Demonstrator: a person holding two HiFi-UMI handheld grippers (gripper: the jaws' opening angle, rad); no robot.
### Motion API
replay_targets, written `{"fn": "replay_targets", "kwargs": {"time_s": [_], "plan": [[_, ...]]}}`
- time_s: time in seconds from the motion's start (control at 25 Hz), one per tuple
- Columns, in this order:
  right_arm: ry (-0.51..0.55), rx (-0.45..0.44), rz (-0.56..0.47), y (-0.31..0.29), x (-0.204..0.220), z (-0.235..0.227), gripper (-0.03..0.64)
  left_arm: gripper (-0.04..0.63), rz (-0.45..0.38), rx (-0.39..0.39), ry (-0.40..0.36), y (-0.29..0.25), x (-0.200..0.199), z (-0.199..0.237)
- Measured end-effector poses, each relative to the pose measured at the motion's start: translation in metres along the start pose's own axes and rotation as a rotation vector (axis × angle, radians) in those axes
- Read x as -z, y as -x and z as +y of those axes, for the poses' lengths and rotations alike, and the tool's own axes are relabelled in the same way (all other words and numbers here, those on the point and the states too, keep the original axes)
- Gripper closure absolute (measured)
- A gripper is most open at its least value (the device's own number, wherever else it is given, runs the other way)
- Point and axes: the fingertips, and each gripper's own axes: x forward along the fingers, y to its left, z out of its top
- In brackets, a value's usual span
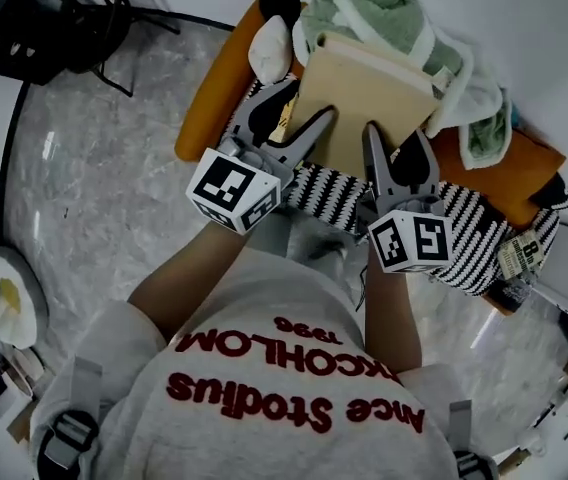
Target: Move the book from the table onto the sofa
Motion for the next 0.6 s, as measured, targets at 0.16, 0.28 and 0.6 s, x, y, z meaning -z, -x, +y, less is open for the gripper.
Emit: {"fn": "replay_targets", "kwargs": {"time_s": [0.16, 0.28, 0.6], "plan": [[-0.031, 0.019, 0.032, -0.036, 0.030, 0.017, 0.357, 0.371, 0.045, 0.008, 0.021, 0.005, 0.018, 0.046], [-0.055, 0.026, 0.072, -0.054, 0.056, 0.024, 0.357, 0.371, 0.078, 0.003, 0.039, 0.011, 0.038, 0.071], [-0.114, 0.002, 0.148, -0.088, 0.123, 0.018, 0.359, 0.371, 0.149, -0.037, 0.081, 0.010, 0.097, 0.115]]}}
